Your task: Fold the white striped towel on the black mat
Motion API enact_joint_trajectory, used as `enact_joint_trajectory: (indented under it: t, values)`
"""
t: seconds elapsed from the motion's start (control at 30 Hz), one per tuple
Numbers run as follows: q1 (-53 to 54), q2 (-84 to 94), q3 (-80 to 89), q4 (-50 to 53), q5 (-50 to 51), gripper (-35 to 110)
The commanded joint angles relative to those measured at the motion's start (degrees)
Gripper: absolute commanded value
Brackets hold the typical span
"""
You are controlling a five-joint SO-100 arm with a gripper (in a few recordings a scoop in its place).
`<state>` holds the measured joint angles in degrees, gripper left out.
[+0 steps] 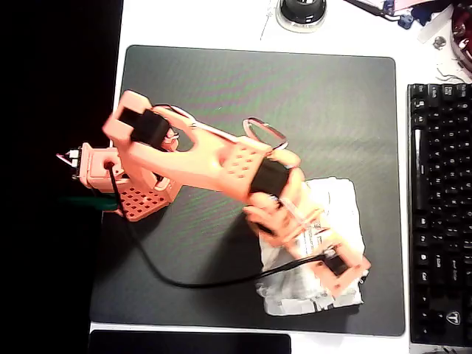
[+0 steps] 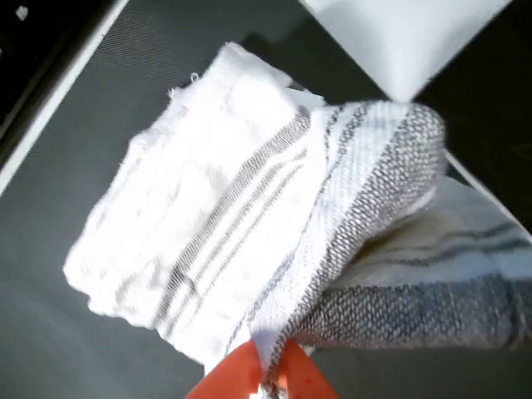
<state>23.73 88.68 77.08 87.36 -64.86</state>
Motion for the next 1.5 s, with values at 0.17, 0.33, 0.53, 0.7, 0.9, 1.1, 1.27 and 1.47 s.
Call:
enact_joint_trajectory:
  t: [0.17, 0.33, 0.53, 0.7, 0.9, 1.1, 1.27, 1.47]
  values:
    - [-5.62, -15.56, -17.23, -4.92, 3.52, 0]
    - [-8.09, -25.93, -23.55, -8.35, 4.31, 0]
    - [-10.02, -37.35, -29.71, -13.71, 5.10, 0]
    - [-10.46, -41.57, -30.85, -15.47, 4.92, 1]
    - [-9.58, -41.40, -29.79, -16.61, 4.13, 9]
    - [-9.14, -37.27, -37.53, -10.28, -4.39, 13]
    - [-8.26, -34.28, -43.95, -6.15, -11.25, 15]
    - [-7.91, -29.71, -53.35, 7.12, -18.46, 18]
